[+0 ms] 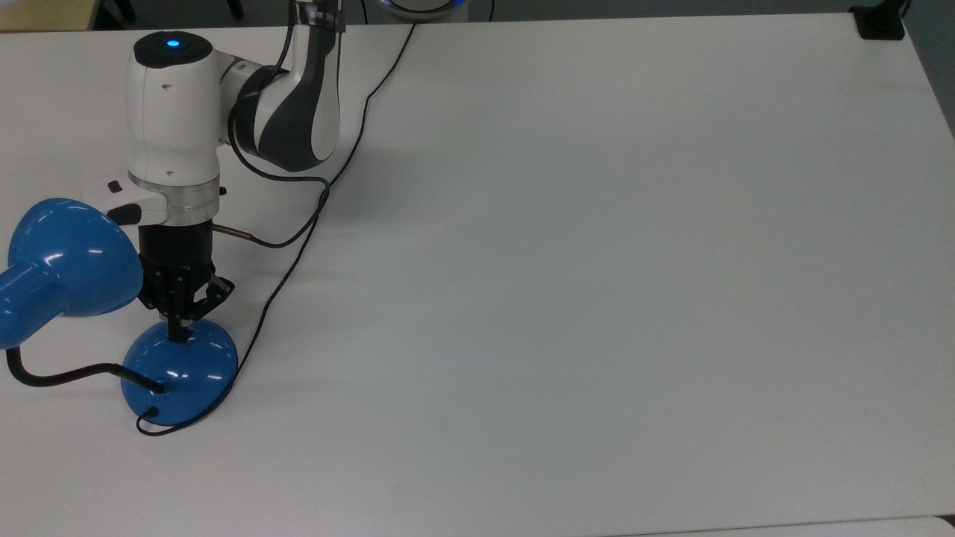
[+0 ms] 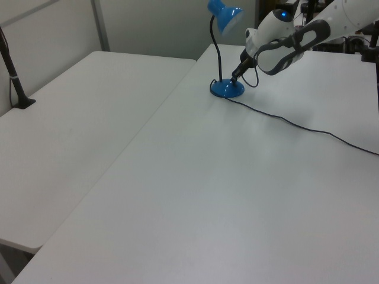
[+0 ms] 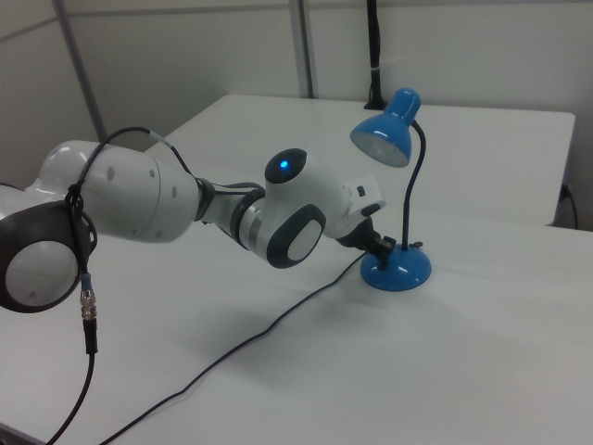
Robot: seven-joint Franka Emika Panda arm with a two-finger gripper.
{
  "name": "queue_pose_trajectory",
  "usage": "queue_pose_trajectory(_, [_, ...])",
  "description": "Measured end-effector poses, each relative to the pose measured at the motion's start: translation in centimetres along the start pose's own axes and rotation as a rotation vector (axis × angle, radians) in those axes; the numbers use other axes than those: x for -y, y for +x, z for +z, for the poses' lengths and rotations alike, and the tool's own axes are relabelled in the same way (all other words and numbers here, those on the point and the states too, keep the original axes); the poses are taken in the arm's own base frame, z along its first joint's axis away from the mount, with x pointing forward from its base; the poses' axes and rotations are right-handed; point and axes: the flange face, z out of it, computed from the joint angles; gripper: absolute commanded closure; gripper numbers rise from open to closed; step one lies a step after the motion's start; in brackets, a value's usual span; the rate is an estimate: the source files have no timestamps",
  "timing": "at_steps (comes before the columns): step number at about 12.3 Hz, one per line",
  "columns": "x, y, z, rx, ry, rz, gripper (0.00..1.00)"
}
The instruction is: Turn on the lamp
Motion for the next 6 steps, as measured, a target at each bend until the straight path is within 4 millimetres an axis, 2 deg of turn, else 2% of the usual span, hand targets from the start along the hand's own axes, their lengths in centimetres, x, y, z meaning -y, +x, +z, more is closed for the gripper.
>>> queue_pose_trajectory(6, [0.05,-0.33,0.46,0.008,0.000,-0.002,1.00])
